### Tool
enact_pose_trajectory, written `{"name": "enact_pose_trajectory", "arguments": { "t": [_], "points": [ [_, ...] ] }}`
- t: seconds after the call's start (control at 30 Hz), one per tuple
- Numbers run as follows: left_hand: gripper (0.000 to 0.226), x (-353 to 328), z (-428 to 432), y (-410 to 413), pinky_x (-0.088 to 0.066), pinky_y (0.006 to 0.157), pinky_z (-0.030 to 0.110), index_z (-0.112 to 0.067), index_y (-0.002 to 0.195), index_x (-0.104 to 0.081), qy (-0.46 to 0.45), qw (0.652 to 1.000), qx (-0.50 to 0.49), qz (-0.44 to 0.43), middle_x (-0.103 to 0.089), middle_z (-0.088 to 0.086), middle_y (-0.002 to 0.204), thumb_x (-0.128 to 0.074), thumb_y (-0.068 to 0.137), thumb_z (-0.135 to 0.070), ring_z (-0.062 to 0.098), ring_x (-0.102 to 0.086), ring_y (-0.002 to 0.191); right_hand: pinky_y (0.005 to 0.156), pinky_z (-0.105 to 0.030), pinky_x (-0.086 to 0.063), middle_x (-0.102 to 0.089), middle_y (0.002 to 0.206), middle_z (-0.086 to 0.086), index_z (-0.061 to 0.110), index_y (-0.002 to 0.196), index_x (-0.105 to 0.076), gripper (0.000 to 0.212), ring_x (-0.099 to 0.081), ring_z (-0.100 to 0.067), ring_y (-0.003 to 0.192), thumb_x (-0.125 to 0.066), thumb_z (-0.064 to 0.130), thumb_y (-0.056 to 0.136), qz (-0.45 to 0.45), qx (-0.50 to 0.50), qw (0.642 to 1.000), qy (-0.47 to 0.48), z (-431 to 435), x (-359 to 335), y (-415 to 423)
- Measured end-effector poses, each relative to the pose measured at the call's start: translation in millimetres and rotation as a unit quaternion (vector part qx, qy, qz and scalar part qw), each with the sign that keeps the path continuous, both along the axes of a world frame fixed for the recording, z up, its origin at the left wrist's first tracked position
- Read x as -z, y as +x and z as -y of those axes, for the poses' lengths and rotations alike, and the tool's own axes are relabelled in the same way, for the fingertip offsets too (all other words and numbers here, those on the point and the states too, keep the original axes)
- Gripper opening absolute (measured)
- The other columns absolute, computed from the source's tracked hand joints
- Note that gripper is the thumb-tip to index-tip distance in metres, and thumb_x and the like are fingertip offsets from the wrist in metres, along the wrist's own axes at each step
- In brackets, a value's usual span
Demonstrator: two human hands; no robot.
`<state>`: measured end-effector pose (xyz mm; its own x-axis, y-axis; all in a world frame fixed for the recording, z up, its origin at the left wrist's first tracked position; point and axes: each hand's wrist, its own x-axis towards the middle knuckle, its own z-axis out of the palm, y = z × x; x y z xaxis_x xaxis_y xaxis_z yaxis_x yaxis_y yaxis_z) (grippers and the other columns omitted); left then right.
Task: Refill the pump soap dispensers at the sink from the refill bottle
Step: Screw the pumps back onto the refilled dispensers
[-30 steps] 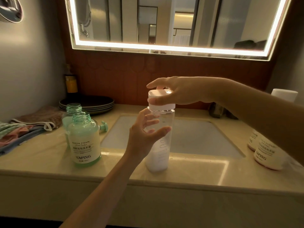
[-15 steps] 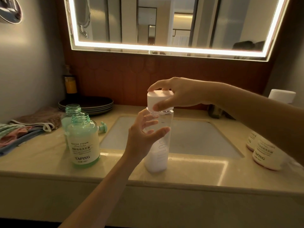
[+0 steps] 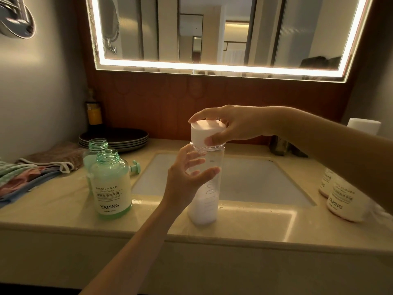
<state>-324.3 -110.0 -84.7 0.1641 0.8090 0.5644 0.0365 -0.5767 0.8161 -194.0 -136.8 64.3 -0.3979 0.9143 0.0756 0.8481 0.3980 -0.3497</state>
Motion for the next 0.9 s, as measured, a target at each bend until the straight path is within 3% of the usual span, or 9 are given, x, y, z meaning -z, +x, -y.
{"name": "enact_pose_trajectory", "arguments": {
  "t": [0.17,0.3,0.4,0.53,0.77,0.9],
  "points": [
    [0.075,-1,0,0,-0.045,0.077,0.009,-0.03,0.125,-0.04,-0.005,1.0,0.001,-0.002,-0.057,-0.01,0.12,-0.076,0.062,-0.048,0.001,-0.058,0.101,0.077,-0.013,-0.043,-0.043,0.125,0.013,0.047,0.12,-0.038,0.046,-0.046,-0.013,0.109,-0.063,0.031,0.084,0.012,0.017,0.998,-0.062,5,-14,-4],
    [0.072,0,-1,0,-0.045,0.077,0.007,-0.031,0.125,-0.041,-0.002,1.0,-0.002,-0.005,-0.057,-0.01,0.122,-0.076,0.064,-0.047,0.003,-0.058,0.103,0.079,-0.02,-0.043,-0.043,0.133,0.008,0.04,0.129,-0.038,0.056,-0.045,-0.014,0.111,-0.058,0.053,0.079,0.069,0.055,0.996,0.009,1,-7,-15],
    [0.07,0,0,0,-0.047,0.078,0.009,-0.035,0.122,-0.038,-0.002,1.0,0.0,-0.004,-0.057,-0.01,0.121,-0.077,0.065,-0.046,0.001,-0.058,0.102,0.077,-0.019,-0.045,-0.046,0.124,0.007,0.032,0.128,-0.045,0.057,-0.047,-0.014,0.107,-0.067,0.044,0.077,0.054,0.064,0.995,0.056,0,-2,-18],
    [0.072,0,0,-1,-0.048,0.08,0.012,-0.03,0.123,-0.041,0.0,1.0,0.004,-0.001,-0.058,-0.007,0.122,-0.077,0.063,-0.045,0.003,-0.058,0.103,0.069,-0.013,-0.043,-0.047,0.121,0.007,0.036,0.121,-0.049,0.052,-0.049,-0.014,0.102,-0.073,0.026,0.076,-0.012,0.046,0.999,-0.011,0,-6,-14],
    [0.07,1,-2,-2,-0.048,0.077,0.009,-0.029,0.123,-0.043,0.001,1.0,0.007,0.001,-0.058,-0.011,0.118,-0.077,0.064,-0.044,0.001,-0.058,0.103,0.087,-0.021,-0.044,-0.045,0.132,0.008,0.038,0.12,-0.05,0.054,-0.047,-0.017,0.113,-0.071,0.011,0.078,-0.033,-0.004,0.997,-0.072,0,-13,-6],
    [0.07,1,-3,-1,-0.047,0.075,0.01,-0.031,0.123,-0.042,-0.004,1.0,0.007,0.003,-0.057,-0.013,0.116,-0.077,0.064,-0.045,0.0,-0.058,0.102,0.076,-0.013,-0.046,-0.047,0.126,0.009,0.039,0.113,-0.051,0.051,-0.049,-0.016,0.105,-0.067,0.005,0.079,-0.052,-0.008,0.994,-0.094,-2,-15,-6]
  ]
}}
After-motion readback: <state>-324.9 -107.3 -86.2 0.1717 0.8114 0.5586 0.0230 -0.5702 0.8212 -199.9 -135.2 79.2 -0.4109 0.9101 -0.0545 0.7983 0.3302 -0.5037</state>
